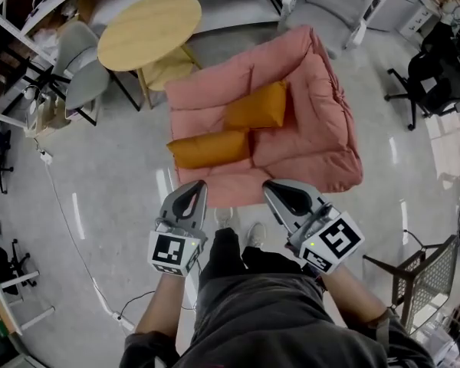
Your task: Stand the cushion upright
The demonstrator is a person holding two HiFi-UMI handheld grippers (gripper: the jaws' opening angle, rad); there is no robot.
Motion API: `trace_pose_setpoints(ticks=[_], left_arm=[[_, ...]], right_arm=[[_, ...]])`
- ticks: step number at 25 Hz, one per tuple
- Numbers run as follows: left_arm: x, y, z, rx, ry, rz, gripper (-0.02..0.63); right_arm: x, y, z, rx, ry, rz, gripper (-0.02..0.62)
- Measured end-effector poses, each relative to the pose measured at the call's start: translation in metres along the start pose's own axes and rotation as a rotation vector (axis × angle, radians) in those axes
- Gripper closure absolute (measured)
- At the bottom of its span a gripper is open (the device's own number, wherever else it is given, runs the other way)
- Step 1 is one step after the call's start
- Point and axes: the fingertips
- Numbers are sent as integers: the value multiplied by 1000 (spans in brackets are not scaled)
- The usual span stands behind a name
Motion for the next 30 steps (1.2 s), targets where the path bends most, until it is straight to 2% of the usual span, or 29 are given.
trace_pose_setpoints(ticks=[7,12,16,20,24,26,30], left_arm=[[79,-61,53,98,9,-34,594],[151,-119,89,167,26,-77,592],[198,-179,118,241,39,-89,501],[228,-249,145,325,27,-102,440],[250,-309,167,381,25,-162,362],[254,-339,172,414,15,-218,318],[256,-388,186,459,-51,-303,239]], right_arm=[[-31,-28,68,68,-34,62,577],[-57,-47,124,98,-71,99,577],[-72,-67,158,140,-75,120,577],[-78,-97,189,204,-66,142,575],[-81,-125,218,244,-50,158,575],[-82,-137,229,266,-35,168,575],[-83,-158,248,298,-19,180,575]])
Point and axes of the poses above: the fingertips, and each gripper's own axes: z forward along the fingers, x to its left, y out of its top, and after that the axes turned 4 degrees about x, right-handed
